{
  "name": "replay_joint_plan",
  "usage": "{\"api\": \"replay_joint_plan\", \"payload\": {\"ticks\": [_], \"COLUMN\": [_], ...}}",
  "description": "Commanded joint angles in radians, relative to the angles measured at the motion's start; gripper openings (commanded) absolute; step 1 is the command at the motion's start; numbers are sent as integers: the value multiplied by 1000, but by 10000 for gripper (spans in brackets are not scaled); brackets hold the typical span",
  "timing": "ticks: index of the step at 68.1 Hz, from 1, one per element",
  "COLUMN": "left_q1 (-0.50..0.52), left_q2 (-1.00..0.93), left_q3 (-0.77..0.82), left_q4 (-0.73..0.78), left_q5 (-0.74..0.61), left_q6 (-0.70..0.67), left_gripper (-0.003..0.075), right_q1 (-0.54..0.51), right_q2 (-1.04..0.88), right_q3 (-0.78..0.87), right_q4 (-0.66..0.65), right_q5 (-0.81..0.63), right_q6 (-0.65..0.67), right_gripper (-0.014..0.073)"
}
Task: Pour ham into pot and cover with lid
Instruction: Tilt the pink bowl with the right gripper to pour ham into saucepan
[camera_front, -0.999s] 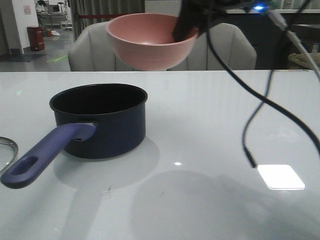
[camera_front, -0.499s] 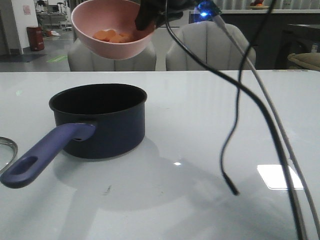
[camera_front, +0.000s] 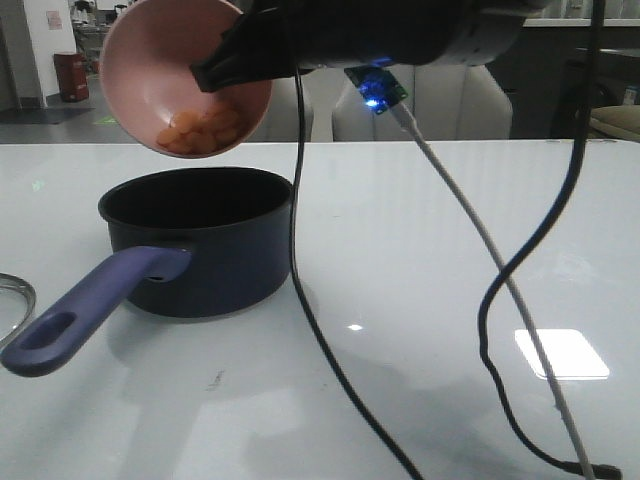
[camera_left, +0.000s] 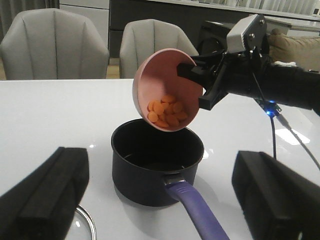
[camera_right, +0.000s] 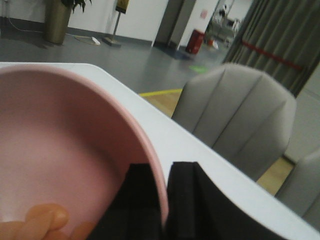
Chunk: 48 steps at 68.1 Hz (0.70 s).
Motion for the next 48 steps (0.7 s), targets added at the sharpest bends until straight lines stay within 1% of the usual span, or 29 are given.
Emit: {"api": "replay_joint_plan", "payload": {"ticks": [1, 8, 9, 10, 11, 12, 13, 14, 15, 19, 24, 28, 39, 43, 48], "left_q1": [-9, -9, -9, -9, -9, -9, -9, -9, -9, -9, -9, -9, -9, -9, -9], "left_q2": [10, 10, 10, 10, 10, 10, 10, 10, 10, 10, 10, 10, 10, 10, 10], "left_q3": [-28, -28, -28, -28, -28, -28, -28, -28, -28, -28, -28, -28, -28, -28, -28], "left_q4": [-12, -12, -12, -12, -12, -12, -12, -12, -12, -12, -12, -12, -12, -12, -12], "left_q5": [-79, -79, -79, -79, -79, -79, -79, -79, -79, -79, -79, -79, -79, -79, -79], "left_q6": [0, 0, 0, 0, 0, 0, 0, 0, 0, 0, 0, 0, 0, 0, 0], "left_gripper": [616, 616, 616, 616, 616, 616, 616, 616, 616, 616, 616, 616, 616, 616, 616], "right_q1": [10, 24, 27, 28, 30, 32, 35, 35, 37, 41, 41, 41, 41, 41, 40], "right_q2": [-21, 9, 13, 13, 20, 22, 29, 29, 35, 51, 72, 85, 101, 101, 101], "right_q3": [-22, -12, -7, -7, 0, 2, 10, 10, 17, 32, 45, 48, 48, 48, 47], "right_q4": [-59, -59, -59, -59, -59, -59, -59, -59, -60, -59, -60, -60, -60, -55, -32], "right_q5": [-197, -265, -287, -295, -321, -330, -371, -371, -415, -508, -606, -638, -655, -650, -649], "right_q6": [-122, -293, -333, -347, -397, -397, -455, -455, -488, -570, -642, -659, -655, -627, -550], "right_gripper": [138, 138, 138, 138, 138, 138, 138, 138, 138, 138, 138, 138, 138, 138, 138]}}
